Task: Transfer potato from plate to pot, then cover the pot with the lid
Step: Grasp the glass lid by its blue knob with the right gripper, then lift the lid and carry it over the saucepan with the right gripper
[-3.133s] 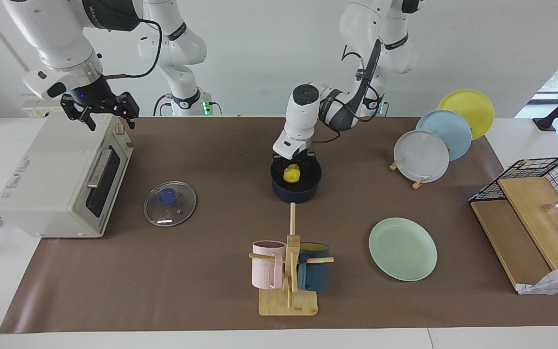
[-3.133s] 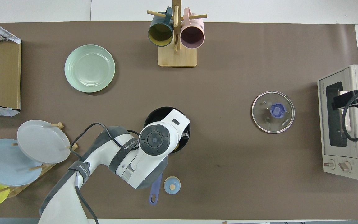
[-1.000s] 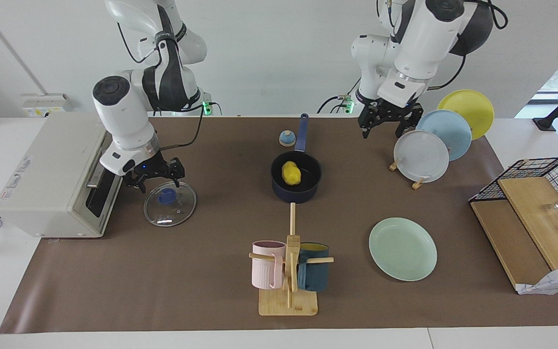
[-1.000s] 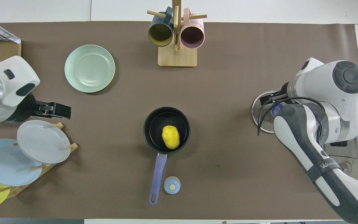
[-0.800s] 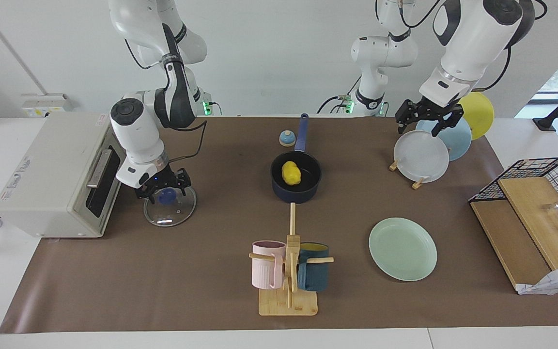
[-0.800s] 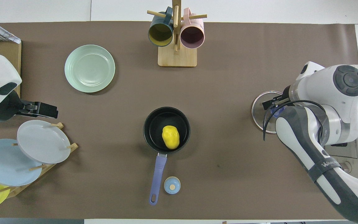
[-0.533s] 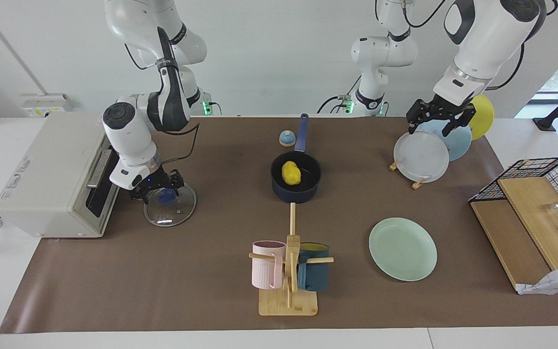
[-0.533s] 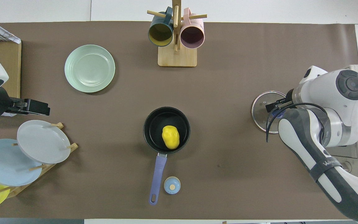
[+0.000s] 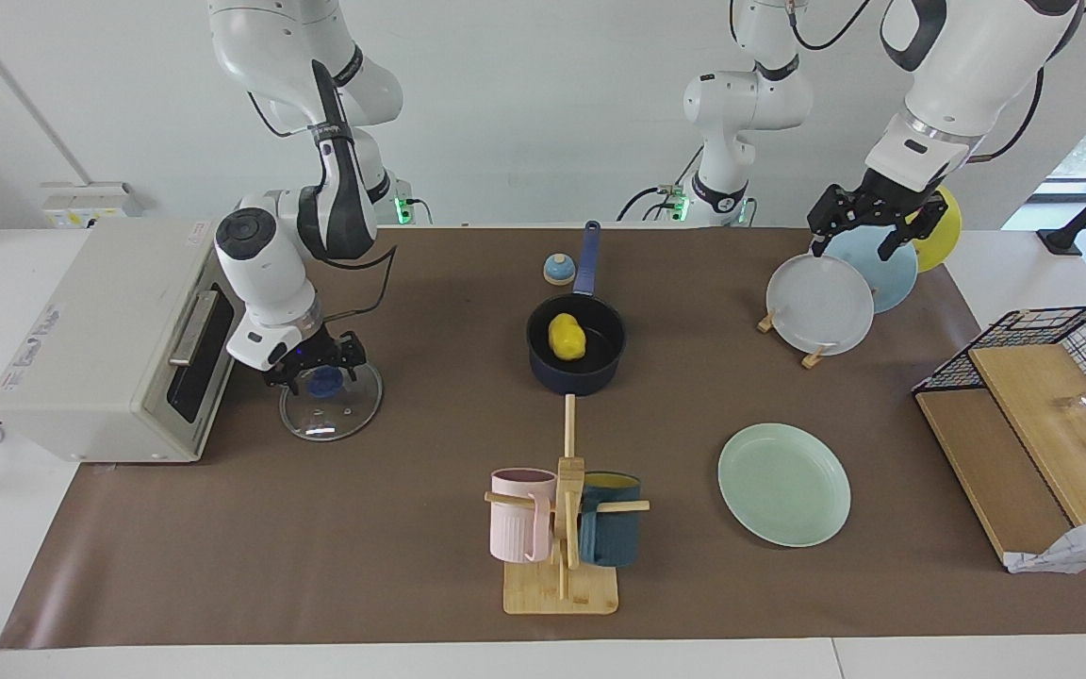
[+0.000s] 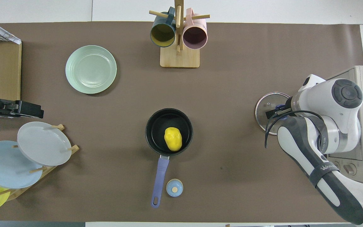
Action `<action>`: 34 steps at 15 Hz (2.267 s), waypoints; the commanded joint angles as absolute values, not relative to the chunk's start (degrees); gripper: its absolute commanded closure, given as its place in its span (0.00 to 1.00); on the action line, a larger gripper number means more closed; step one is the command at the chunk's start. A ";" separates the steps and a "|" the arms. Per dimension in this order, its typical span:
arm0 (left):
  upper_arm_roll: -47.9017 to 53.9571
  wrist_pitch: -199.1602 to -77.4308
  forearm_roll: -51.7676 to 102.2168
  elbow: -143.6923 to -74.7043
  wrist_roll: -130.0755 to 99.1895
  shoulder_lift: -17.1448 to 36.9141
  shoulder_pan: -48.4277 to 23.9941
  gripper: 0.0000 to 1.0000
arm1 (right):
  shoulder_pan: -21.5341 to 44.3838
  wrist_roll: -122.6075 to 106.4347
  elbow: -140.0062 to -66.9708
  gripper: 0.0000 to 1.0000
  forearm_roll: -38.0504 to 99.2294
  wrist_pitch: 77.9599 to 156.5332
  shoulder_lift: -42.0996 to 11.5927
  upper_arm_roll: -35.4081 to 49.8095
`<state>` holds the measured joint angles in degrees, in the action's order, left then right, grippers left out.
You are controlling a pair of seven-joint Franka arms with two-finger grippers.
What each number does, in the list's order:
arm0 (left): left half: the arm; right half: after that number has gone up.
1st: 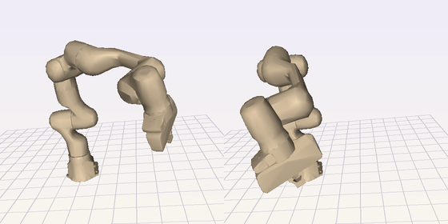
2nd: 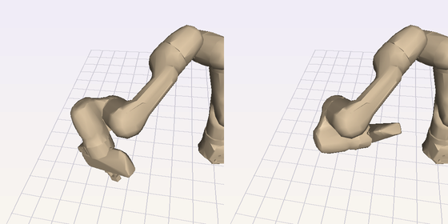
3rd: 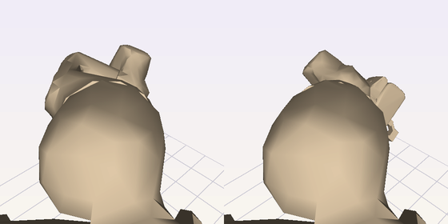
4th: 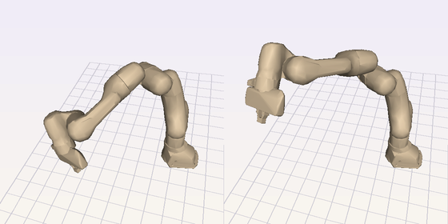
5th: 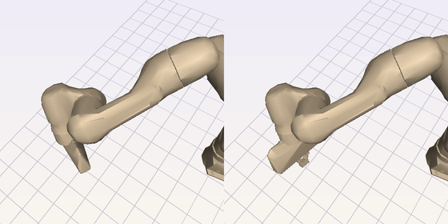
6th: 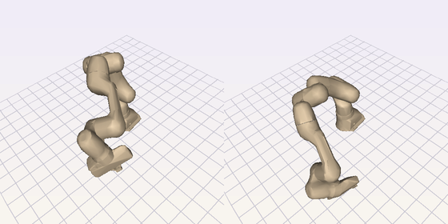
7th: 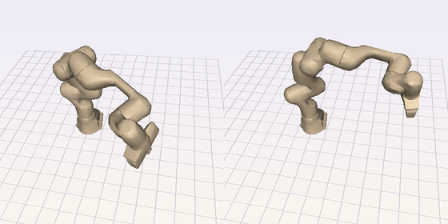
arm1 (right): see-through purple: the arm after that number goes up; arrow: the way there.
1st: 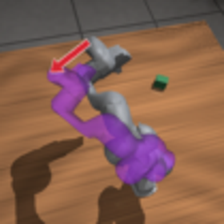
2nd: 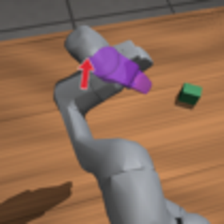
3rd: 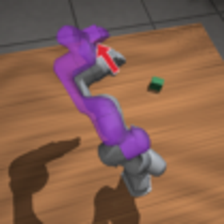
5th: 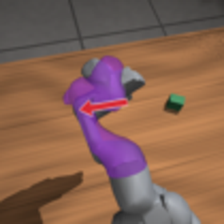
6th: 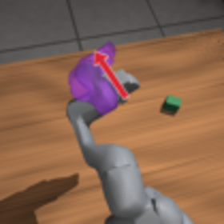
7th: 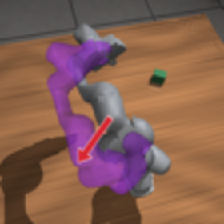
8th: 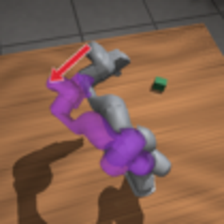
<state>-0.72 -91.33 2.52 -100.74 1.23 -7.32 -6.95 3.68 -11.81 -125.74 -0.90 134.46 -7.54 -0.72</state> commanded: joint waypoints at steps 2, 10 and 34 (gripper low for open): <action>-0.17 -89.30 2.55 -100.73 1.84 -8.44 -6.15 0.00 | 3.17 -12.13 -128.40 0.00 0.35 137.63 -6.42 -0.62; -1.32 -83.15 0.44 -89.73 2.02 -1.93 -6.94 0.00 | 2.99 -12.13 -128.50 0.28 0.35 137.11 -6.33 -0.62; 0.70 -86.22 0.00 -91.67 2.11 -2.55 -4.48 0.00 | 36.54 36.54 -98.53 0.57 2.81 114.95 -11.42 -0.53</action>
<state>0.34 -86.82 0.68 -91.90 1.30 -2.15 -4.90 34.28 32.97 -100.28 2.81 113.68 -10.17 -0.08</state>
